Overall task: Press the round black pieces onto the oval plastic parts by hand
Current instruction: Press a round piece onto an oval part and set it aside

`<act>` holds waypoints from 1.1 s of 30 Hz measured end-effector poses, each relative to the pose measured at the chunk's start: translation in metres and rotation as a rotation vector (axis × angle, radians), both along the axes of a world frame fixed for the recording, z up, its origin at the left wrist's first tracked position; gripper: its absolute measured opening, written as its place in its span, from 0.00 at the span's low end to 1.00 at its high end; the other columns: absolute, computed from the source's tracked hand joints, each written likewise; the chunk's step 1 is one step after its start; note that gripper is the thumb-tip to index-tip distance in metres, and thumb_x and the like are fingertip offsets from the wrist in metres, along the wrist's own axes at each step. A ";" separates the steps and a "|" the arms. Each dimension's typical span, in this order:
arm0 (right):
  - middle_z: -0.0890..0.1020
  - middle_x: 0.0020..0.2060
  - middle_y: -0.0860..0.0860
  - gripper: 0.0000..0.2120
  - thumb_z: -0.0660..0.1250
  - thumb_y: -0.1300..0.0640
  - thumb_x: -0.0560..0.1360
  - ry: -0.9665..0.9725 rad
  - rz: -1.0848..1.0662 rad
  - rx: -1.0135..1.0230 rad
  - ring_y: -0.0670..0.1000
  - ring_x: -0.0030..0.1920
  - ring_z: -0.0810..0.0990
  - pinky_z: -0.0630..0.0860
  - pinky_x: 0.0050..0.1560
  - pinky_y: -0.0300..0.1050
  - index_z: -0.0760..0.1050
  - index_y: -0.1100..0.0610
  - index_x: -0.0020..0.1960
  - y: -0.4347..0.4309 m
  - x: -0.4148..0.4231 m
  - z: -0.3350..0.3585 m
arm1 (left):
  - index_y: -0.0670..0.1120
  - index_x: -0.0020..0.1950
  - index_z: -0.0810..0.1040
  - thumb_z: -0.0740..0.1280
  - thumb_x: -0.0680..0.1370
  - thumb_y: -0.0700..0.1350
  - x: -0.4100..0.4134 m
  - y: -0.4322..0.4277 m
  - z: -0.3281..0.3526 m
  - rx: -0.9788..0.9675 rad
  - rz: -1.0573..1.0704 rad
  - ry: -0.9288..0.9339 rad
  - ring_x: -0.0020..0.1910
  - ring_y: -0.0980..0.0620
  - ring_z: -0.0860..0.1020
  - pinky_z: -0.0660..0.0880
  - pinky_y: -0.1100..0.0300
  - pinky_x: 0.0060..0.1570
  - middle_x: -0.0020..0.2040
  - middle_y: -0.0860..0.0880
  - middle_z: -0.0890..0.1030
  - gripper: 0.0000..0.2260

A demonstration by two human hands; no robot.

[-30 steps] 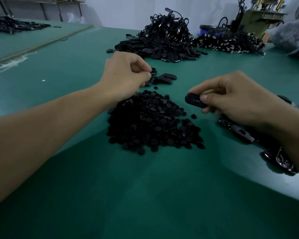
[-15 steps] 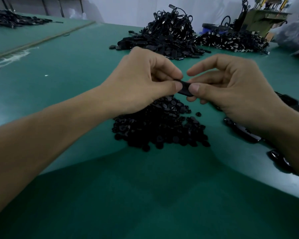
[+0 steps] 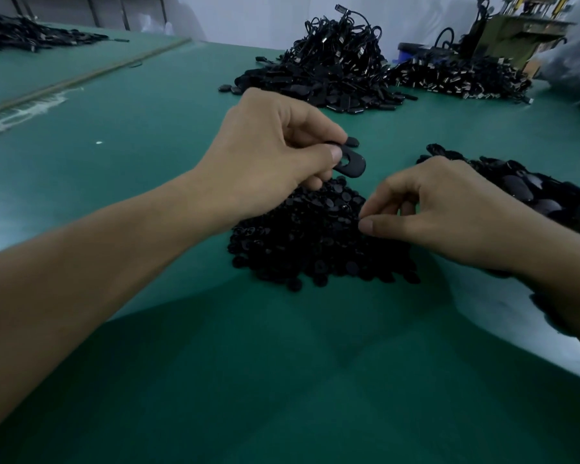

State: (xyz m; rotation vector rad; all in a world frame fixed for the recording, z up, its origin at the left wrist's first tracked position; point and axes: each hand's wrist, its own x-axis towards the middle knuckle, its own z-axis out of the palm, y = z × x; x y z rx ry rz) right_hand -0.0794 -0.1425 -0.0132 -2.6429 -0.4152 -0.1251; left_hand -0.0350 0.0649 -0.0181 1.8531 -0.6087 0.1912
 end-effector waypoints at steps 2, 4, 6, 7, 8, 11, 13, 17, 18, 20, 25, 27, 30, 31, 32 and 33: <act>0.80 0.27 0.36 0.04 0.76 0.53 0.72 0.000 -0.002 -0.008 0.31 0.32 0.77 0.67 0.34 0.22 0.83 0.47 0.39 0.003 0.000 0.000 | 0.48 0.47 0.85 0.74 0.76 0.37 0.000 0.000 -0.001 -0.011 0.004 0.020 0.37 0.52 0.85 0.81 0.63 0.40 0.36 0.49 0.86 0.06; 0.80 0.27 0.40 0.05 0.75 0.54 0.73 0.008 -0.011 -0.013 0.30 0.30 0.76 0.67 0.34 0.22 0.83 0.48 0.39 0.005 0.000 0.001 | 0.47 0.47 0.85 0.73 0.76 0.36 0.000 -0.001 -0.001 -0.029 0.009 0.043 0.36 0.53 0.85 0.80 0.63 0.40 0.36 0.48 0.86 0.06; 0.80 0.30 0.43 0.06 0.75 0.55 0.73 0.028 -0.021 -0.017 0.32 0.30 0.76 0.68 0.33 0.23 0.81 0.49 0.39 0.007 0.002 0.001 | 0.46 0.47 0.84 0.73 0.76 0.35 0.000 -0.001 -0.002 -0.058 0.011 0.069 0.37 0.52 0.85 0.81 0.63 0.40 0.36 0.48 0.86 0.06; 0.81 0.32 0.43 0.06 0.75 0.55 0.74 0.036 -0.022 -0.025 0.32 0.31 0.76 0.68 0.33 0.24 0.81 0.49 0.39 0.007 0.003 0.000 | 0.46 0.47 0.84 0.73 0.76 0.35 0.000 -0.001 -0.002 -0.069 0.012 0.079 0.37 0.52 0.85 0.81 0.63 0.40 0.36 0.47 0.86 0.06; 0.81 0.33 0.44 0.06 0.74 0.55 0.75 0.040 -0.023 -0.036 0.34 0.32 0.76 0.69 0.33 0.25 0.80 0.49 0.40 0.007 0.003 0.000 | 0.46 0.46 0.84 0.73 0.75 0.34 0.000 -0.002 -0.002 -0.076 0.012 0.084 0.37 0.52 0.85 0.81 0.64 0.40 0.35 0.48 0.86 0.06; 0.81 0.36 0.44 0.06 0.71 0.54 0.77 -0.012 -0.042 -0.025 0.38 0.37 0.77 0.70 0.35 0.28 0.77 0.48 0.42 0.005 0.003 -0.002 | 0.45 0.46 0.84 0.74 0.75 0.35 0.000 -0.002 -0.003 -0.085 0.019 0.093 0.38 0.52 0.86 0.81 0.63 0.40 0.35 0.48 0.86 0.06; 0.80 0.36 0.45 0.06 0.70 0.56 0.78 -0.096 -0.070 0.043 0.38 0.35 0.76 0.70 0.35 0.29 0.76 0.48 0.43 0.003 0.003 -0.002 | 0.45 0.46 0.84 0.74 0.75 0.34 0.000 -0.001 -0.004 -0.090 0.024 0.101 0.39 0.50 0.86 0.81 0.62 0.41 0.36 0.48 0.86 0.06; 0.81 0.37 0.42 0.05 0.69 0.55 0.79 -0.163 -0.072 0.166 0.37 0.37 0.79 0.71 0.39 0.29 0.78 0.45 0.50 -0.001 0.002 0.002 | 0.44 0.45 0.83 0.74 0.75 0.33 -0.001 -0.002 -0.004 -0.107 0.011 0.122 0.39 0.49 0.86 0.82 0.61 0.41 0.37 0.46 0.86 0.06; 0.81 0.35 0.39 0.05 0.69 0.54 0.79 -0.178 -0.062 0.161 0.36 0.37 0.78 0.70 0.38 0.26 0.80 0.44 0.51 -0.001 0.002 0.002 | 0.44 0.45 0.83 0.74 0.75 0.33 -0.001 -0.002 -0.004 -0.111 0.009 0.127 0.39 0.49 0.86 0.82 0.61 0.41 0.37 0.46 0.86 0.06; 0.79 0.30 0.36 0.05 0.70 0.55 0.78 -0.215 -0.044 0.164 0.33 0.33 0.76 0.68 0.34 0.23 0.82 0.44 0.48 -0.001 0.000 0.003 | 0.44 0.45 0.83 0.74 0.75 0.33 -0.002 -0.003 -0.004 -0.116 0.008 0.130 0.39 0.49 0.86 0.82 0.61 0.41 0.37 0.46 0.86 0.07; 0.78 0.30 0.44 0.06 0.73 0.53 0.76 -0.268 -0.018 0.221 0.39 0.29 0.73 0.65 0.31 0.27 0.83 0.43 0.44 -0.002 -0.001 0.004 | 0.45 0.45 0.83 0.73 0.75 0.33 -0.001 -0.004 -0.005 -0.112 0.011 0.128 0.40 0.50 0.86 0.82 0.61 0.41 0.37 0.47 0.86 0.07; 0.79 0.30 0.45 0.05 0.73 0.54 0.76 -0.276 -0.021 0.268 0.40 0.28 0.73 0.65 0.30 0.27 0.85 0.45 0.46 0.000 -0.002 0.004 | 0.46 0.45 0.83 0.73 0.75 0.33 -0.001 -0.004 -0.007 -0.106 0.014 0.123 0.40 0.50 0.86 0.82 0.60 0.42 0.37 0.47 0.86 0.08; 0.83 0.32 0.44 0.06 0.73 0.56 0.76 -0.271 -0.024 0.335 0.40 0.32 0.80 0.72 0.34 0.29 0.85 0.45 0.47 0.004 -0.003 0.004 | 0.46 0.45 0.83 0.73 0.75 0.33 0.000 -0.005 -0.008 -0.097 0.014 0.111 0.40 0.50 0.86 0.82 0.61 0.42 0.37 0.47 0.86 0.08; 0.84 0.33 0.45 0.06 0.73 0.57 0.76 -0.259 -0.026 0.351 0.41 0.34 0.82 0.75 0.35 0.32 0.85 0.46 0.47 0.006 -0.004 0.004 | 0.46 0.45 0.83 0.73 0.75 0.33 0.000 -0.005 -0.008 -0.096 0.013 0.109 0.39 0.50 0.86 0.82 0.61 0.41 0.37 0.48 0.86 0.08; 0.85 0.34 0.46 0.06 0.73 0.58 0.76 -0.247 -0.031 0.359 0.41 0.36 0.83 0.79 0.37 0.35 0.85 0.46 0.47 0.007 -0.004 0.003 | 0.46 0.45 0.83 0.73 0.75 0.33 0.000 -0.005 -0.008 -0.095 0.013 0.107 0.39 0.51 0.86 0.83 0.60 0.41 0.37 0.48 0.86 0.08; 0.85 0.34 0.46 0.06 0.73 0.58 0.76 -0.237 -0.039 0.364 0.42 0.37 0.84 0.81 0.40 0.38 0.85 0.47 0.48 0.008 -0.004 0.003 | 0.47 0.45 0.83 0.73 0.75 0.33 -0.001 -0.005 -0.008 -0.094 0.012 0.106 0.39 0.51 0.86 0.83 0.60 0.42 0.37 0.48 0.86 0.08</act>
